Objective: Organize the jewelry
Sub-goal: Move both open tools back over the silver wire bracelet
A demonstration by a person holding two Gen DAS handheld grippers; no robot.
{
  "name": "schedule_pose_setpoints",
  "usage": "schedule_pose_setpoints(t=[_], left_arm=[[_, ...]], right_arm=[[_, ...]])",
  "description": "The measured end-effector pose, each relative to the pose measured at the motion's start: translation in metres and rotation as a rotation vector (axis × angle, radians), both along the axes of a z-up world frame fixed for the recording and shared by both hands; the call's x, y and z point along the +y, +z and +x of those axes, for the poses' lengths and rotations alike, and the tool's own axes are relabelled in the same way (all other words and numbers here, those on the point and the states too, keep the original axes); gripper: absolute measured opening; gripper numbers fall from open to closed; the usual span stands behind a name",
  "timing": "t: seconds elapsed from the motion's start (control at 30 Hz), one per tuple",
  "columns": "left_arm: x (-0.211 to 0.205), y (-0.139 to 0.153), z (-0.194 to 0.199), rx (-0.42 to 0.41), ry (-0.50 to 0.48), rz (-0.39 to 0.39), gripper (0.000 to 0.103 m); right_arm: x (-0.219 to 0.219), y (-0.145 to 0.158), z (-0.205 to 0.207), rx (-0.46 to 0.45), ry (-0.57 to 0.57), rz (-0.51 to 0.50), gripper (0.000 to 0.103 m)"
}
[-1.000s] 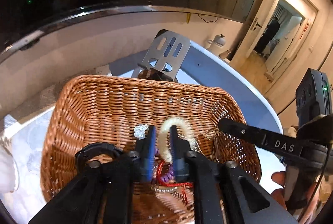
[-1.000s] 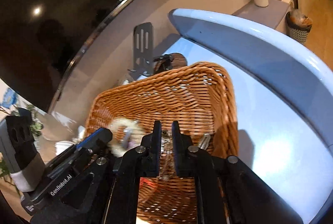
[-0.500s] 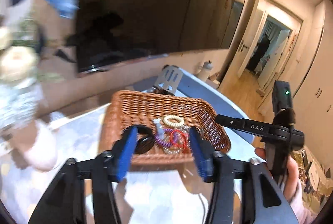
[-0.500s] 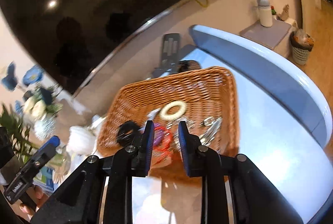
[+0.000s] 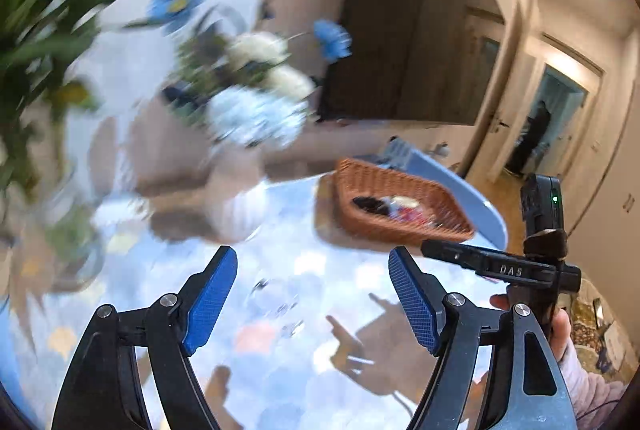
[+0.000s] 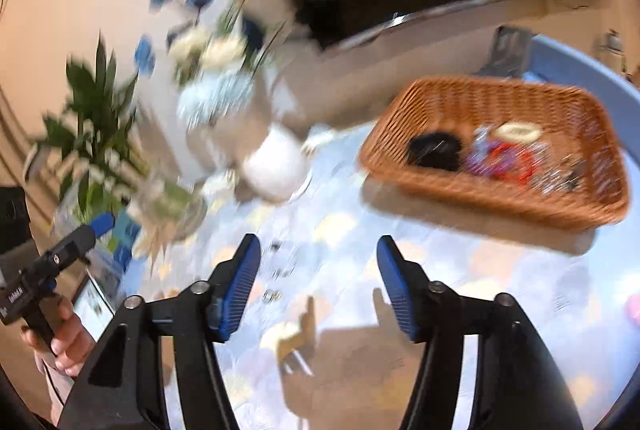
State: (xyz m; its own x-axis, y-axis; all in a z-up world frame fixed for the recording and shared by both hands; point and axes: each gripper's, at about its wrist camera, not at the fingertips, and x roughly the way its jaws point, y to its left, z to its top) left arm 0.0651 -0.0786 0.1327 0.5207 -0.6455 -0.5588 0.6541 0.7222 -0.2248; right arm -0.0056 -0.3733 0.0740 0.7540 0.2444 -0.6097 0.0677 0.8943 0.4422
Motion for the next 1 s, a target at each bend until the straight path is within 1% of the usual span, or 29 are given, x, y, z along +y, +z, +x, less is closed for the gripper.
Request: schedule_pose_setpoints(t=[0.13, 0.23, 0.33, 0.4, 0.43, 0.53, 0.63, 0.67, 0.7, 0.77, 0.83, 0.87, 0.97, 1.0], left_arm=[[0.029, -0.024, 0.008, 0.059, 0.047, -0.011, 0.079], [0.035, -0.045, 0.02, 0.104, 0.049, 0.009, 0.079], [0.027, -0.068, 0.033, 0.137, 0.019, 0.066, 0.079], [0.021, -0.08, 0.041, 0.152, -0.004, 0.103, 0.079], [0.017, -0.086, 0.045, 0.154, -0.015, 0.123, 0.079], [0.003, -0.102, 0.061, 0.152, -0.037, 0.159, 0.079], [-0.014, -0.115, 0.074, 0.136, -0.059, 0.192, 0.079], [-0.02, -0.119, 0.077, 0.132, -0.069, 0.206, 0.076], [-0.027, -0.124, 0.08, 0.124, -0.082, 0.23, 0.069], [-0.038, -0.129, 0.086, 0.111, -0.107, 0.271, 0.058], [-0.048, -0.135, 0.091, 0.093, -0.13, 0.311, 0.057], [-0.052, -0.137, 0.092, 0.083, -0.138, 0.32, 0.056], [-0.061, -0.142, 0.102, 0.086, -0.16, 0.318, 0.054], [-0.063, -0.145, 0.105, 0.091, -0.165, 0.315, 0.053]], right_arm=[[0.036, -0.029, 0.01, 0.044, 0.1, 0.016, 0.065], [0.055, -0.045, 0.016, 0.074, 0.147, -0.009, 0.065], [0.067, -0.056, 0.021, 0.105, 0.18, -0.059, 0.065], [0.071, -0.064, 0.026, 0.146, 0.2, -0.112, 0.065], [0.074, -0.069, 0.029, 0.171, 0.216, -0.149, 0.065], [0.082, -0.077, 0.038, 0.2, 0.258, -0.214, 0.065], [0.09, -0.082, 0.045, 0.207, 0.31, -0.243, 0.063], [0.094, -0.085, 0.047, 0.21, 0.331, -0.258, 0.061], [0.098, -0.088, 0.049, 0.214, 0.352, -0.278, 0.06], [0.107, -0.094, 0.053, 0.219, 0.397, -0.328, 0.059], [0.114, -0.098, 0.058, 0.217, 0.438, -0.377, 0.058], [0.116, -0.098, 0.059, 0.215, 0.452, -0.386, 0.056], [0.119, -0.102, 0.066, 0.2, 0.5, -0.4, 0.05], [0.118, -0.103, 0.067, 0.19, 0.508, -0.404, 0.049]])
